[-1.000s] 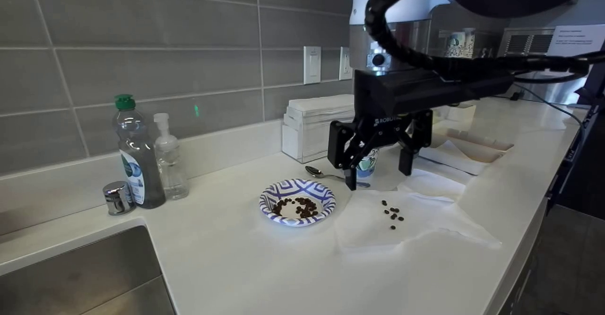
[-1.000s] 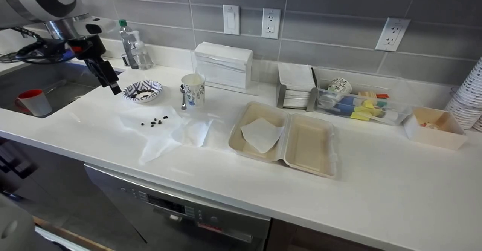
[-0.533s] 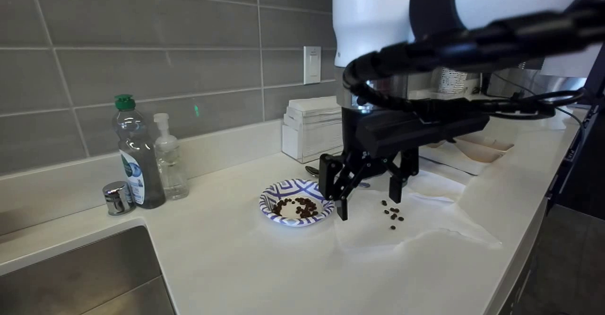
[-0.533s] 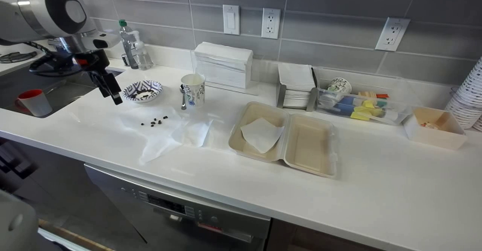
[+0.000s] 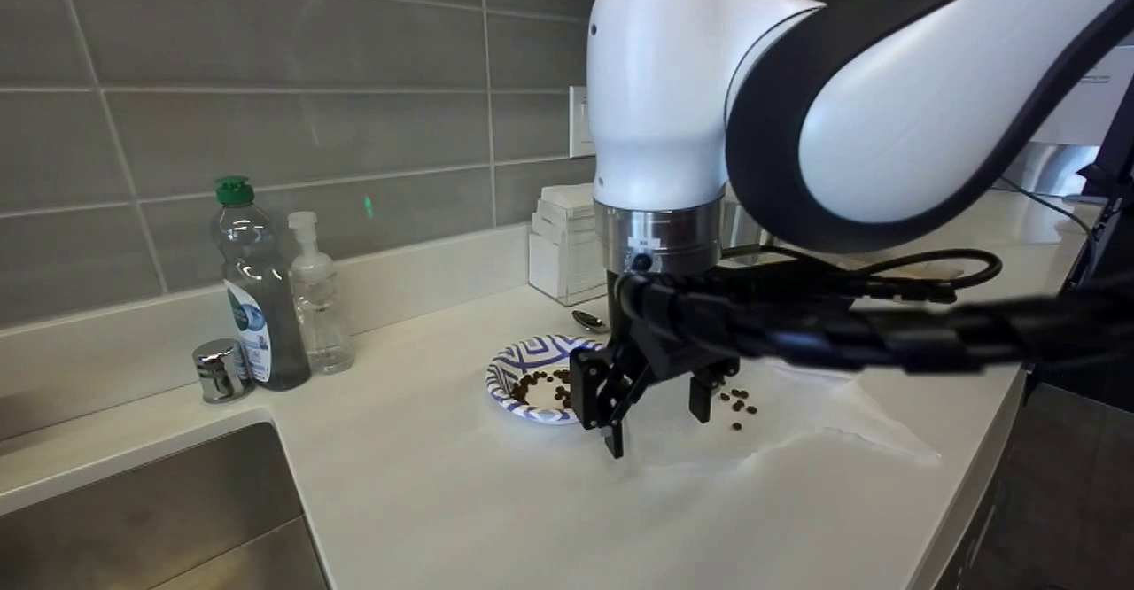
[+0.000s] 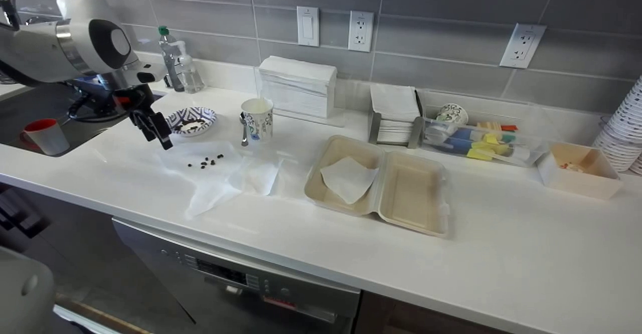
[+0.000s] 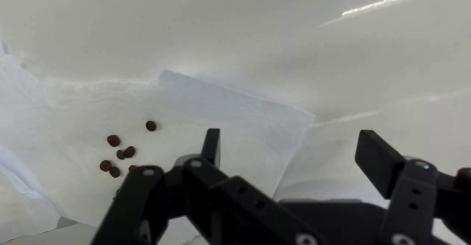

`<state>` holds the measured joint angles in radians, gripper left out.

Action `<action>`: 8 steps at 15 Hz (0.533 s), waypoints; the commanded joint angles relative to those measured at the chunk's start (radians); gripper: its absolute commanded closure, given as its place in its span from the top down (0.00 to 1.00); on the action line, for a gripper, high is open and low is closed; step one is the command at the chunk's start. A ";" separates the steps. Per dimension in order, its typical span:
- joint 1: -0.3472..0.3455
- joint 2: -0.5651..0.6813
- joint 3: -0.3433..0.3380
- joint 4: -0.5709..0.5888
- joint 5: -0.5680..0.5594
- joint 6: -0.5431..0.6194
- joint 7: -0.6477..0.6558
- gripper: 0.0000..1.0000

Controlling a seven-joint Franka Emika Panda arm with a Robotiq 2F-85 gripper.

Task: Fold the napkin on the left in half and put the napkin on the right in the food pack then pour the contents on the folded napkin into the coffee cup.

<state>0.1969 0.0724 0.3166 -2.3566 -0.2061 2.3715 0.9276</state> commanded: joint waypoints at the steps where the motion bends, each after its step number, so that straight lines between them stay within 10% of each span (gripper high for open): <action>1: 0.055 0.063 -0.039 0.039 -0.080 0.011 0.052 0.75; 8: 0.097 0.097 -0.085 0.060 -0.137 -0.010 0.060 0.31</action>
<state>0.2658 0.1402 0.2569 -2.3171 -0.3024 2.3718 0.9590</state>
